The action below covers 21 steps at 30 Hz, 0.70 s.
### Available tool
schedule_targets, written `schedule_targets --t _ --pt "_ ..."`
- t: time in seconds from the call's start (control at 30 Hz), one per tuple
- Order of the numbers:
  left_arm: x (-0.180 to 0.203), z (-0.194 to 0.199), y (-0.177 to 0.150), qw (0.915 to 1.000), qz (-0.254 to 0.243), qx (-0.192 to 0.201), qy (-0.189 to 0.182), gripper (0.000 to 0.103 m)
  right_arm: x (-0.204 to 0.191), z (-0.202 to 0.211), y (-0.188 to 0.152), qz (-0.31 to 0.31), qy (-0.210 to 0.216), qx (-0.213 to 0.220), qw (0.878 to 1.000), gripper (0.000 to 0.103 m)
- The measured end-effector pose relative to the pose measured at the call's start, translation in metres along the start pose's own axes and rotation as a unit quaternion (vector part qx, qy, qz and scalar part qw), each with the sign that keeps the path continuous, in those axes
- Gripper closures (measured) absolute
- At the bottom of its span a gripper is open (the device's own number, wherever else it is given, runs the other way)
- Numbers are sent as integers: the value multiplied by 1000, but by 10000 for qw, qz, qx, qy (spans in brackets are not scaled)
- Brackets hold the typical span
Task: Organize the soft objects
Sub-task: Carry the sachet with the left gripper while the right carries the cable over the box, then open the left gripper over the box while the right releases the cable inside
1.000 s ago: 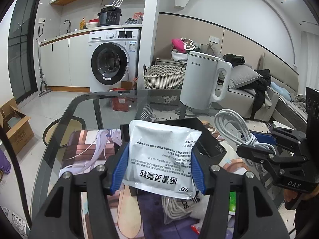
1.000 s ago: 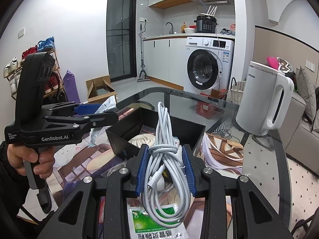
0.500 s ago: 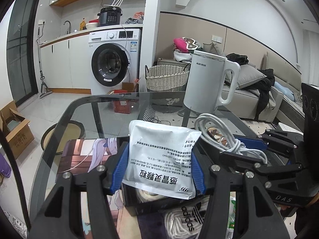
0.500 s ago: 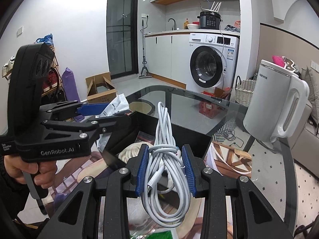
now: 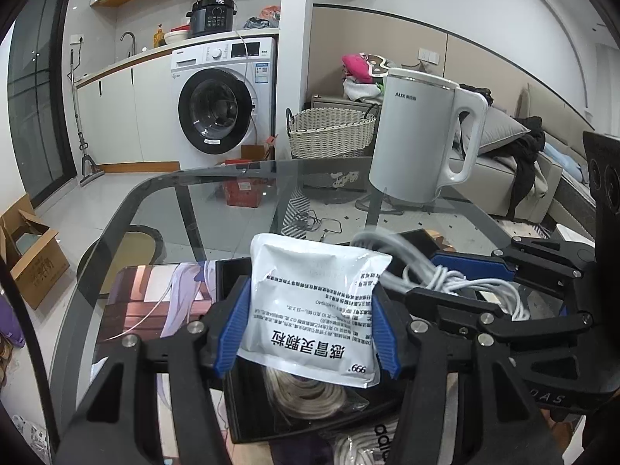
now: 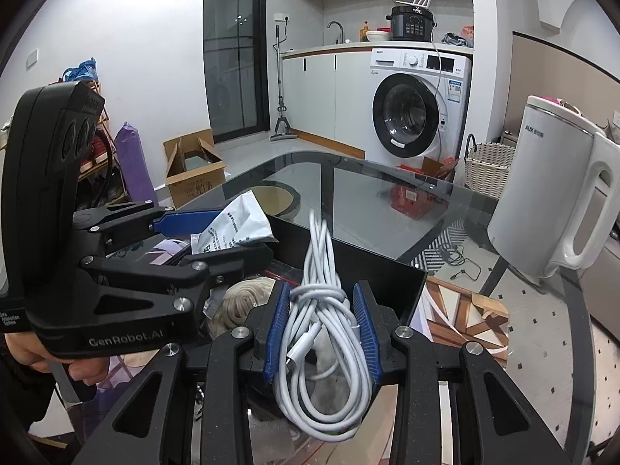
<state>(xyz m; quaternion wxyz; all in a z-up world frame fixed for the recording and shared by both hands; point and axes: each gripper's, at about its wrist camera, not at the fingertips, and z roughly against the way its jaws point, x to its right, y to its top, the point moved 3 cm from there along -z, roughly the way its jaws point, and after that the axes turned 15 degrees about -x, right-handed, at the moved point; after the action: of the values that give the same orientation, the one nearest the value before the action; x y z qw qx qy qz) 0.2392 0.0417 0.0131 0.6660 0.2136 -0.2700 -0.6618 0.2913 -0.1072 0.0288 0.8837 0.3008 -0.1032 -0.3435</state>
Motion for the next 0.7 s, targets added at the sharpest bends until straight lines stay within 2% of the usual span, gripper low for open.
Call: schedule_targets --t 0.3,0.47,0.53,0.6,0.63,0.7 --pt "3 -10 -1 9999 -114 -96 14 47 2 -9 0 17 59 -99 9999 69" --pt "4 -16 -5 9995 -188 -238 19 43 6 9 -7 33 -17 56 10000 67" --pt "8 -15 -6 9993 -268 -269 55 38 8 18 -12 20 -65 71 10000 60" --pt "11 -11 -7 9991 -332 -250 74 22 10 26 -17 20 -61 89 9999 44" --pt "12 -6 -8 9992 -358 -180 93 17 12 31 -20 -4 -110 96 9999 41" --pt "13 2 -10 9993 -331 -93 159 2 15 41 -28 -95 -176 125 9997 25"
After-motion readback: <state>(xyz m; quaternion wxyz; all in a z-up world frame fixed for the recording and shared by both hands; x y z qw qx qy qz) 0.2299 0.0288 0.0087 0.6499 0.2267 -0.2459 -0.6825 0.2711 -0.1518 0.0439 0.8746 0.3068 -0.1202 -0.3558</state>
